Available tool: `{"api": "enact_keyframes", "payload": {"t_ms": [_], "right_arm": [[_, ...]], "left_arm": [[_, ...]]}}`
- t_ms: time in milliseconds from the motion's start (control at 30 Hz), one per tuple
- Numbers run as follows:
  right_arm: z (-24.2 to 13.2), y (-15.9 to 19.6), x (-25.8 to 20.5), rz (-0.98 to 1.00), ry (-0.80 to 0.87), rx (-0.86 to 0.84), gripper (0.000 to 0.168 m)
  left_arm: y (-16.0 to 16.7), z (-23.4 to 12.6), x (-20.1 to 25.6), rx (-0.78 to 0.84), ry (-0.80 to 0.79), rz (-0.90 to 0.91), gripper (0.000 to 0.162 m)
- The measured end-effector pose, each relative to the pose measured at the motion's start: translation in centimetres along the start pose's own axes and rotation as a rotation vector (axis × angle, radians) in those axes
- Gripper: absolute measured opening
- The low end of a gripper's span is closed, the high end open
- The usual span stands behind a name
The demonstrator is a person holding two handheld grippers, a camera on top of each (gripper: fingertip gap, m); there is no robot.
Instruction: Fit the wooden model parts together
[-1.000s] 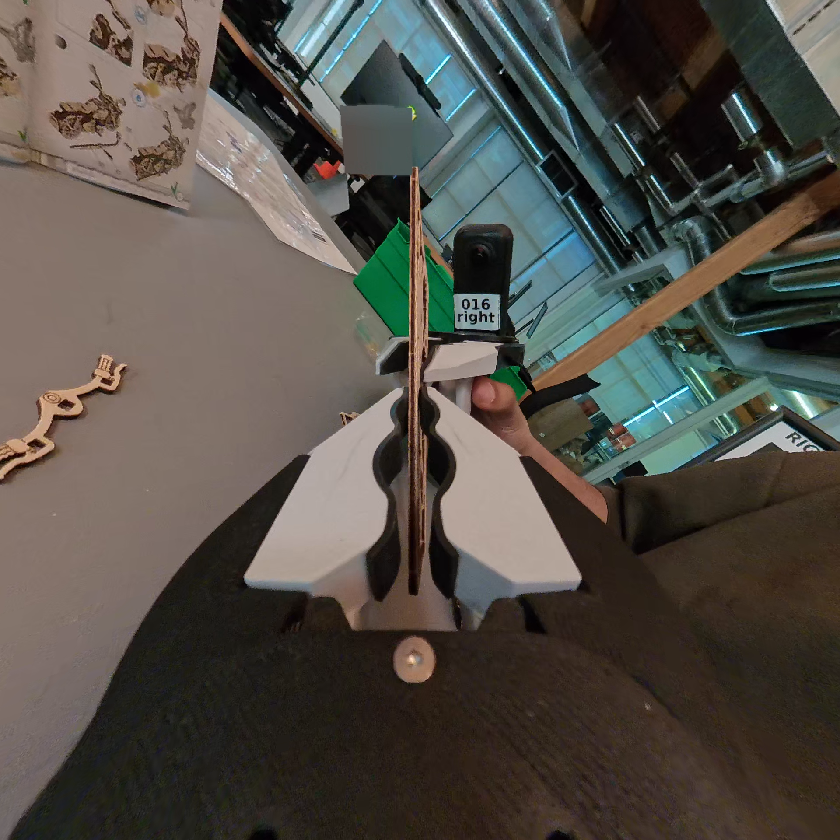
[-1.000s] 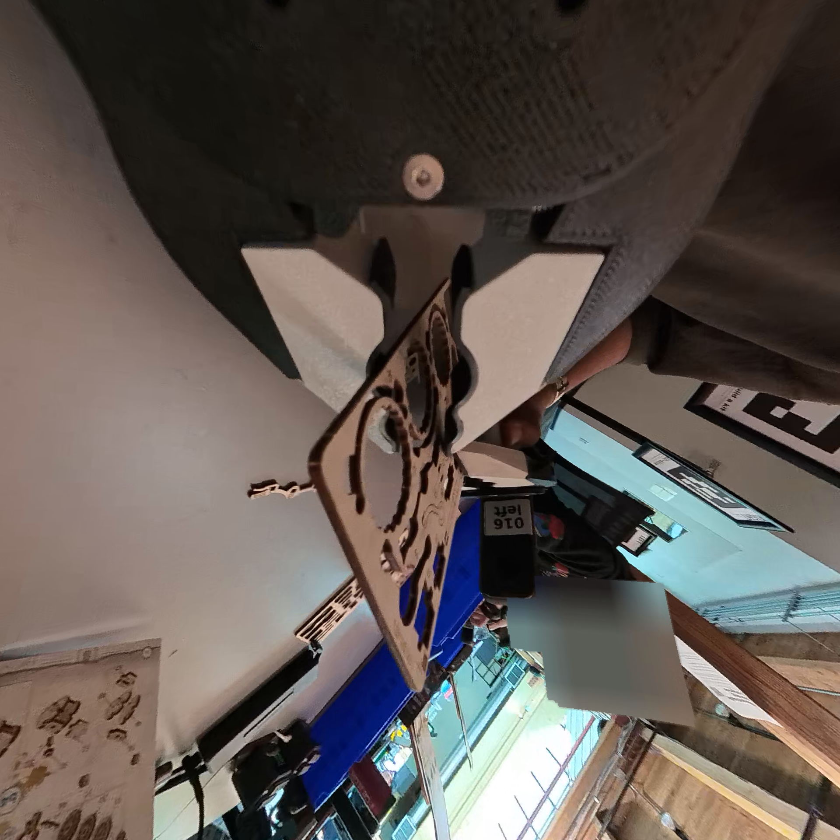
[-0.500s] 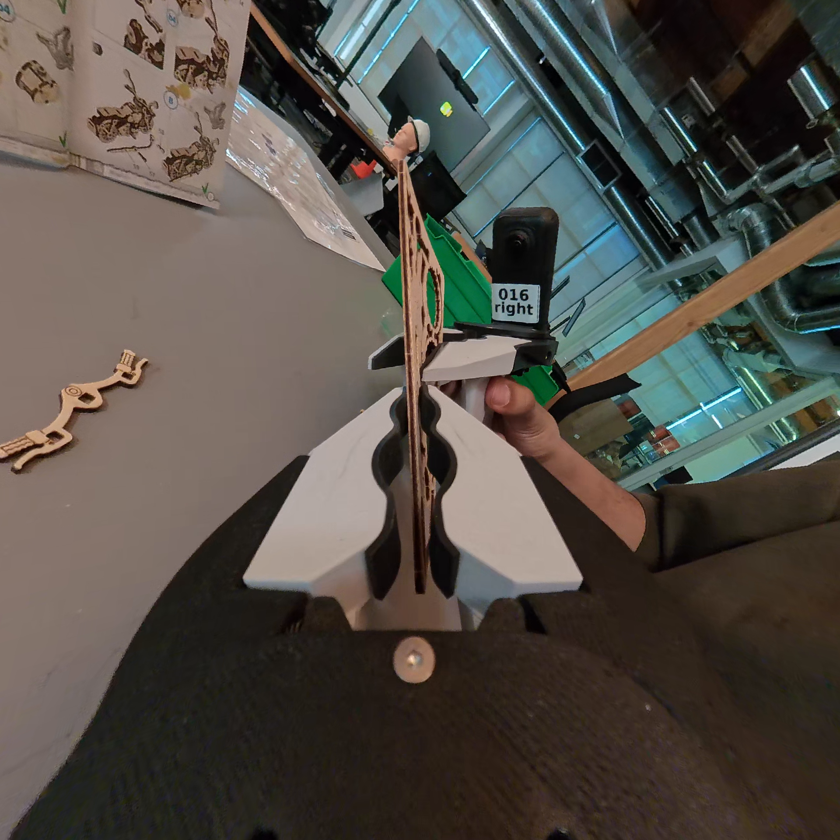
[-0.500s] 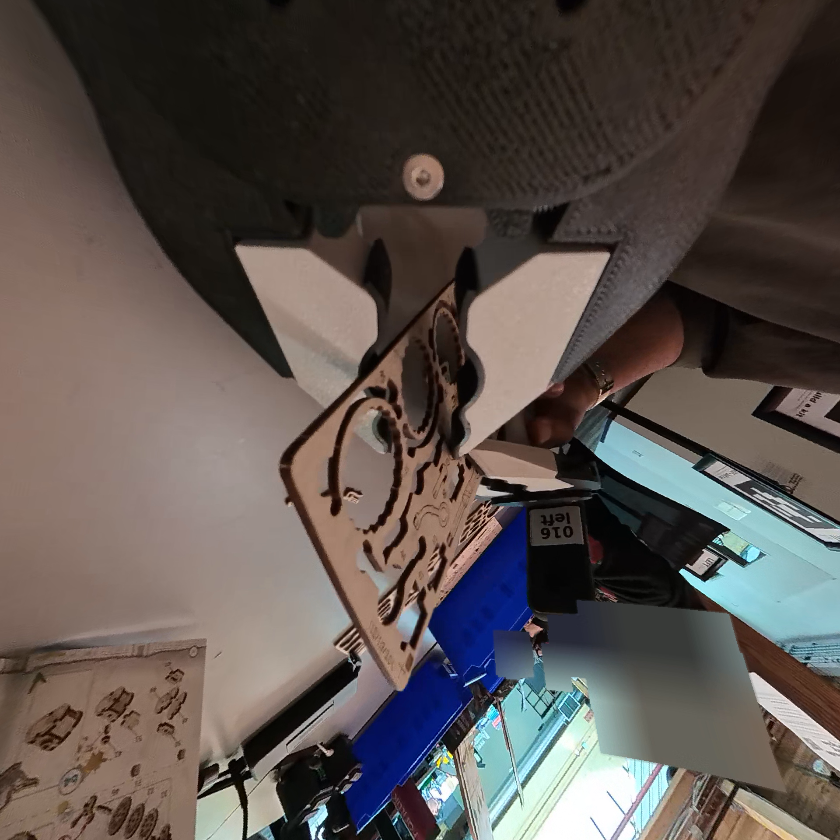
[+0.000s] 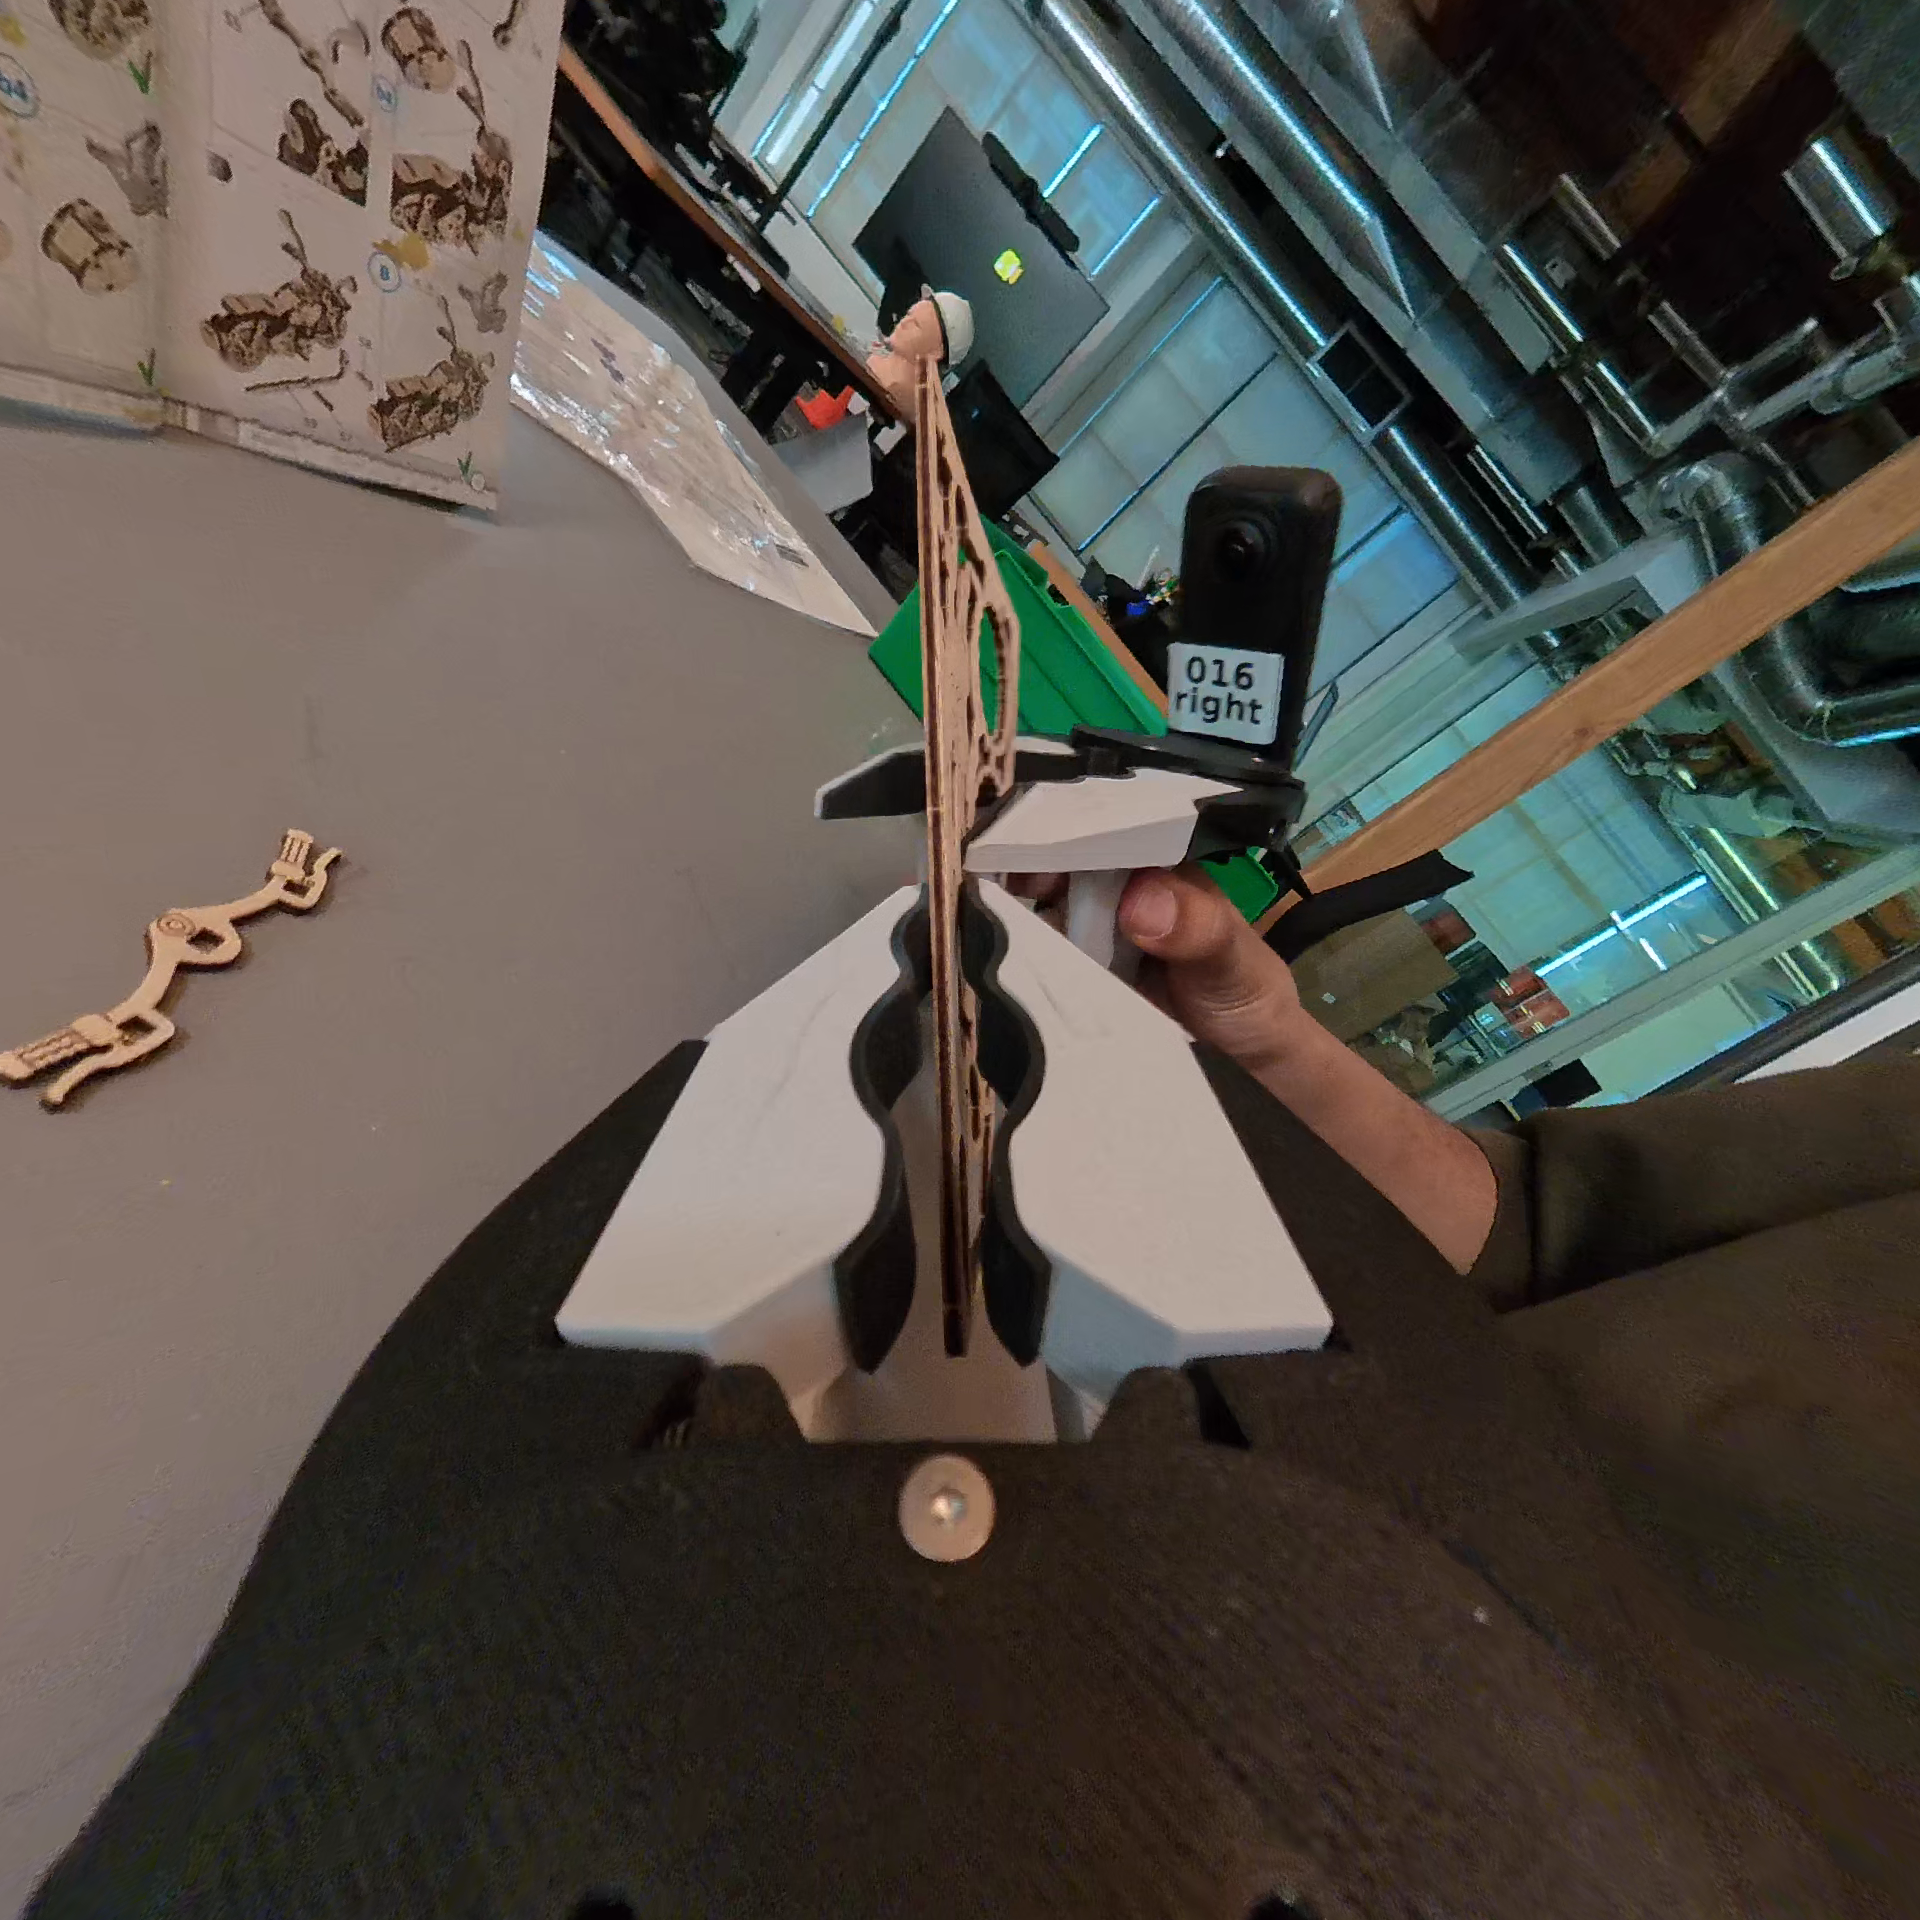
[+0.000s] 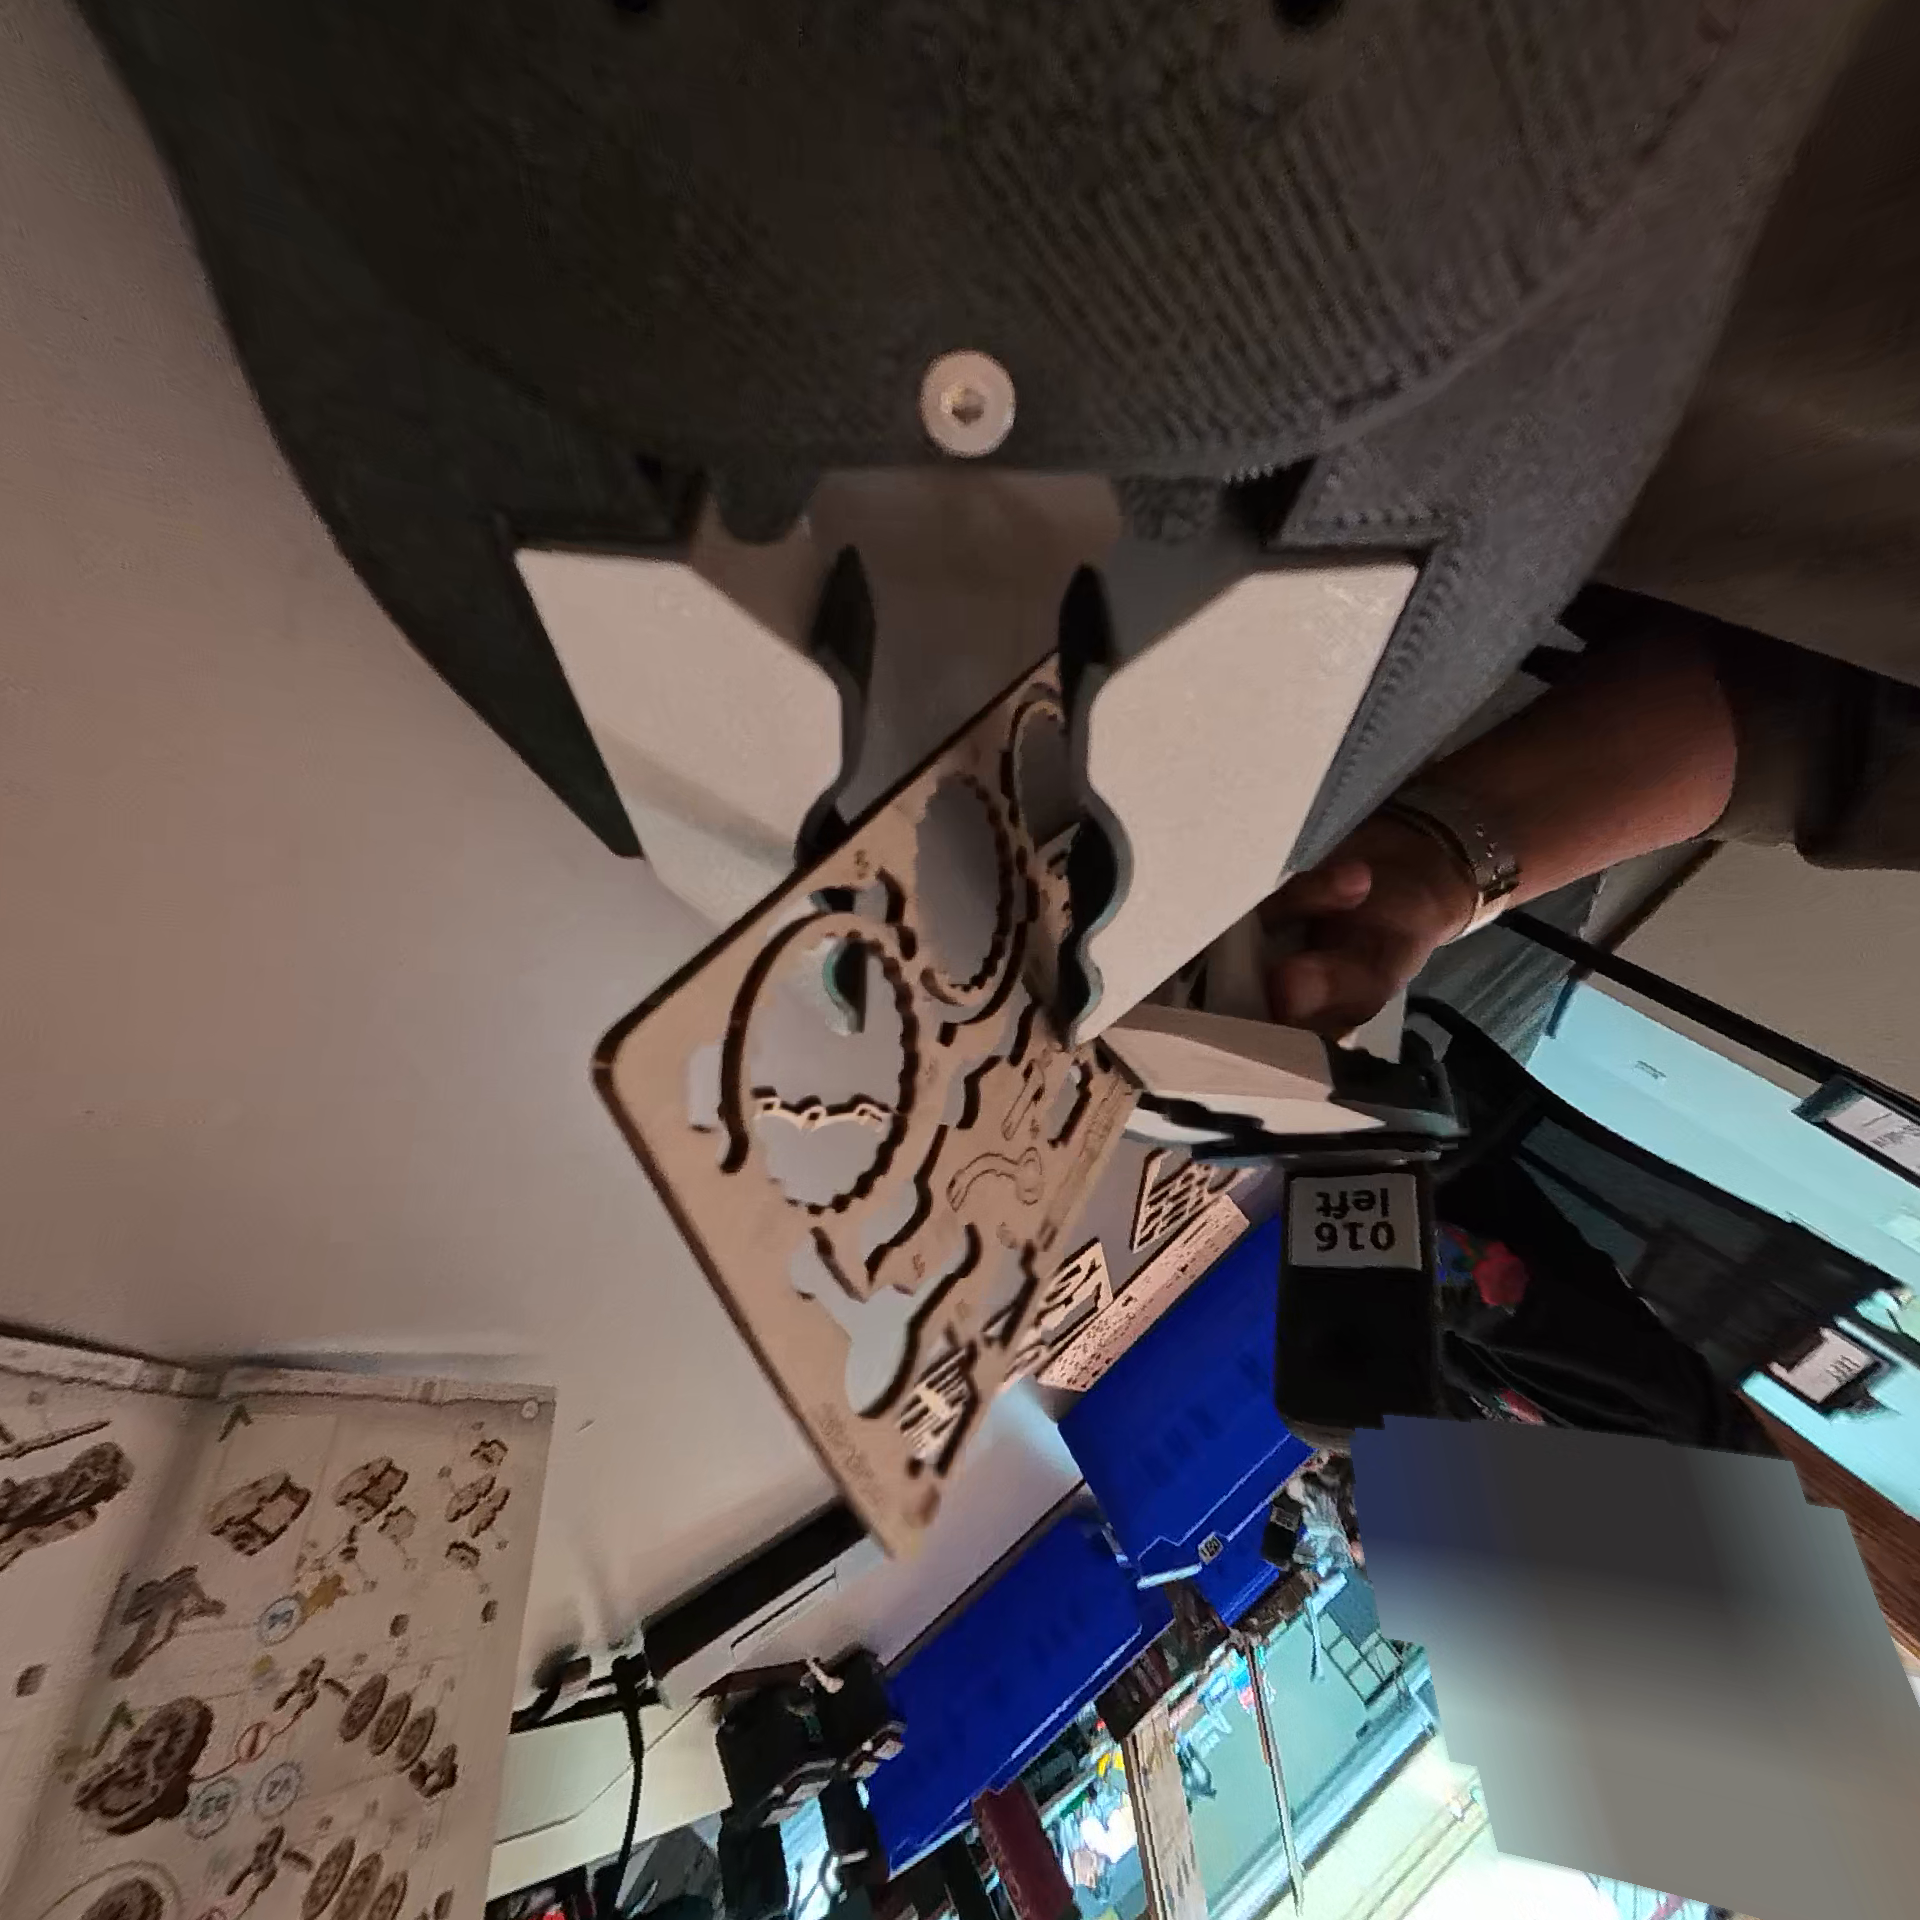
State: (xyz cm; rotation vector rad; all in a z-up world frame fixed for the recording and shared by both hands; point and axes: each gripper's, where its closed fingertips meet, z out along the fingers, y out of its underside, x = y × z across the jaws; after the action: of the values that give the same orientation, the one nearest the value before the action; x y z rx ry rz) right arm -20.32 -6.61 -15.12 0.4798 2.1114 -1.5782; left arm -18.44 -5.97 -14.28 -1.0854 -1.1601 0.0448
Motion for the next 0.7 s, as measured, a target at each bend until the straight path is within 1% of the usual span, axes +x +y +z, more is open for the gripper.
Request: {"api": "enact_keyframes", "payload": {"t_ms": [133, 167, 200, 233, 267, 333, 400, 467, 533, 600, 700], "right_arm": [[-0.5, -1.2, 0.2, 0.040, -0.040, 0.073, 0.044], [-0.9, -1.8, 0.3, 0.047, -0.040, 0.102, 0.052], [-1.5, -2.4, 0.7, 0.043, -0.017, 0.136, 0.056], [-2.2, -3.1, 1.4, 0.018, 0.043, 0.168, 0.058], [-2.9, -3.7, 2.0, -0.032, 0.109, 0.199, 0.057], [-3.5, -4.3, 1.7, -0.165, 0.182, 0.218, 0.048], [-2.5, -3.7, -0.3, -0.305, 0.175, 0.168, 0.038], [-1.1, -2.5, -1.9, -0.453, 0.185, 0.101, 0.037], [-0.1, -1.5, -2.3, -0.555, 0.230, 0.051, 0.034], [0.0, -1.3, -2.3, -0.581, 0.251, 0.053, 0.031], [-0.4, -1.6, -1.8, -0.522, 0.235, 0.073, 0.031]], "left_arm": [[-0.8, -0.2, 0.4, 0.029, -0.006, 0.021, 0.000], [-1.2, -0.4, 0.1, 0.055, -0.023, 0.017, 0.000], [-1.5, -0.7, -0.4, 0.084, -0.044, 0.006, 0.000], [-1.9, -1.1, -0.9, 0.113, -0.061, -0.006, 0.000], [-2.4, -1.5, -1.3, 0.143, -0.078, -0.012, 0.000], [-2.9, -2.0, -1.8, 0.176, -0.111, 0.002, 0.000], [-2.8, -1.9, -1.6, 0.164, -0.129, 0.045, 0.000], [-2.3, -1.4, -1.4, 0.129, -0.138, 0.080, 0.000], [-1.9, -1.1, -1.0, 0.114, -0.128, 0.094, 0.000], [-1.7, -0.9, -0.5, 0.110, -0.105, 0.115, 0.000], [-1.8, -0.9, -0.3, 0.112, -0.128, 0.177, 0.000]]}}
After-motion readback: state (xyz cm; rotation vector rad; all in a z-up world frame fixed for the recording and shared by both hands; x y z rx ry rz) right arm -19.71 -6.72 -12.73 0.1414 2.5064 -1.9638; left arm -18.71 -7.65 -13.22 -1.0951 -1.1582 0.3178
